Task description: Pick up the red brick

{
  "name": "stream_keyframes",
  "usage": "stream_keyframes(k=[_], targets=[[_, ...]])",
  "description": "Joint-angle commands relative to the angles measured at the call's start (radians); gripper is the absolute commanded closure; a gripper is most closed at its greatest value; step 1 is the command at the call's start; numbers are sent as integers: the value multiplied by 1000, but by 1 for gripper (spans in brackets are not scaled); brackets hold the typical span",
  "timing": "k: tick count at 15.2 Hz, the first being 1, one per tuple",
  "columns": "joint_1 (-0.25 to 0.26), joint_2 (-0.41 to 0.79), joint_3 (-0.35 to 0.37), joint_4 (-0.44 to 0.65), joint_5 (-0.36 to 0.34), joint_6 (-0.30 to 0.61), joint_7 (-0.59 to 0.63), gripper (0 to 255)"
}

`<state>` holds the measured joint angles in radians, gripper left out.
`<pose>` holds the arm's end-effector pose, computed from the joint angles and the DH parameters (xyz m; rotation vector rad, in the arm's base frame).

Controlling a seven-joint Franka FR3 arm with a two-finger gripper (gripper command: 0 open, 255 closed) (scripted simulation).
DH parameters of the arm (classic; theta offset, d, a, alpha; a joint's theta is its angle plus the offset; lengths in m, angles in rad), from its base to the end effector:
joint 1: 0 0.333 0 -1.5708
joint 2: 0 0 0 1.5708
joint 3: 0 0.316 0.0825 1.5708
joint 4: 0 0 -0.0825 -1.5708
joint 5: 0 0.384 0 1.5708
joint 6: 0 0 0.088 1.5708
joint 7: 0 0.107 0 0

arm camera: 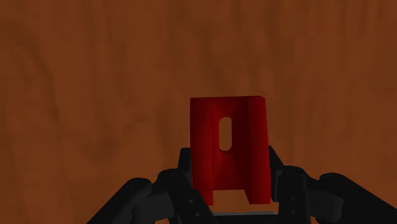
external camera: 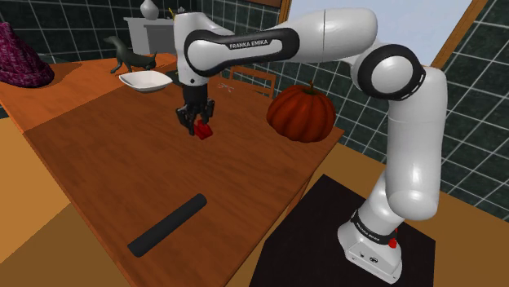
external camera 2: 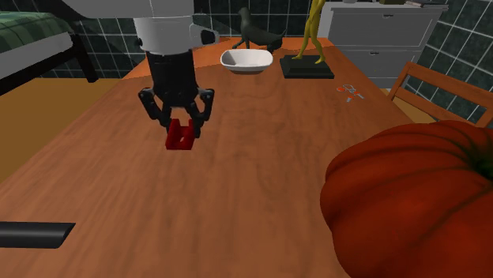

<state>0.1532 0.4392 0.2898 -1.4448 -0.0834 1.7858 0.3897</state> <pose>0.6256 0.2550 0.4385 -3.1312 -0.0833 0.1413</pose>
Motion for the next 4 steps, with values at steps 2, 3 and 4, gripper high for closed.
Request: stream_keyframes(k=[2, 3, 4], targets=[[1, -4, 1, 35, 1, -39, -1, 255], [1, -4, 1, 36, 2, -40, -1, 255], [1, -4, 1, 36, 2, -40, -1, 255]])
